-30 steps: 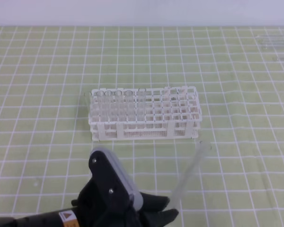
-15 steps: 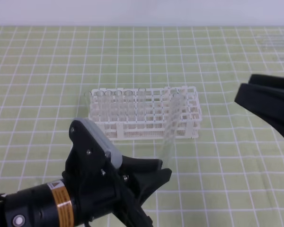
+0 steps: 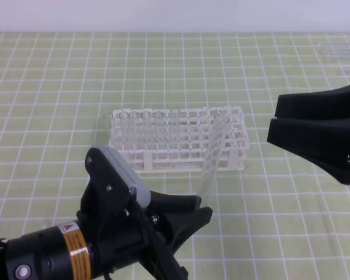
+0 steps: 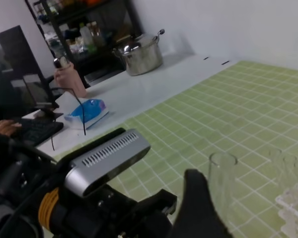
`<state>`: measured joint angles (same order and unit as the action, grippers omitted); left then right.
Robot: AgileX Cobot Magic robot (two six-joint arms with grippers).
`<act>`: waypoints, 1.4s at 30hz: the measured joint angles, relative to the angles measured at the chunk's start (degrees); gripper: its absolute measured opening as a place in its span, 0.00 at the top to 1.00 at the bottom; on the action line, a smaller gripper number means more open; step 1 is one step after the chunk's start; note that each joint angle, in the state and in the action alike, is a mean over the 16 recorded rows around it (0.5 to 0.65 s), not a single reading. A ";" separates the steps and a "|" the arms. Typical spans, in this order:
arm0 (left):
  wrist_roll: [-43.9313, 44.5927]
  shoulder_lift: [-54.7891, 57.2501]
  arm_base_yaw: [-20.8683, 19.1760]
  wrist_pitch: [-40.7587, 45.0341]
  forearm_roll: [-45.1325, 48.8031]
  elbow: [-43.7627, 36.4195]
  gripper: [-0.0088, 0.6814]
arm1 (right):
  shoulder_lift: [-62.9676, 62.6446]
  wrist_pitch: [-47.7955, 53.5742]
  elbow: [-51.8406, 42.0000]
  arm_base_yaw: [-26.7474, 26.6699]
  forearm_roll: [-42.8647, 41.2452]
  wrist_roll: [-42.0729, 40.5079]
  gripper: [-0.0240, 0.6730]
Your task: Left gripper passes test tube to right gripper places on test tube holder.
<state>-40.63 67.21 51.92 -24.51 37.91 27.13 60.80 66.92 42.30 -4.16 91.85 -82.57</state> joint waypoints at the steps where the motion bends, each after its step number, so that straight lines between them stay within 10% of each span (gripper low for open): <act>1: 0.01 0.02 0.01 -0.16 0.00 0.00 0.97 | 0.17 0.25 0.06 -0.08 -0.12 -0.54 0.91; 42: 2.42 1.95 -0.06 -4.82 0.64 0.00 0.97 | 7.97 -3.92 0.27 -12.53 7.06 -12.42 0.91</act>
<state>-38.20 69.16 51.87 -29.33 38.55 27.13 68.77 63.00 42.58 -16.69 98.91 -94.98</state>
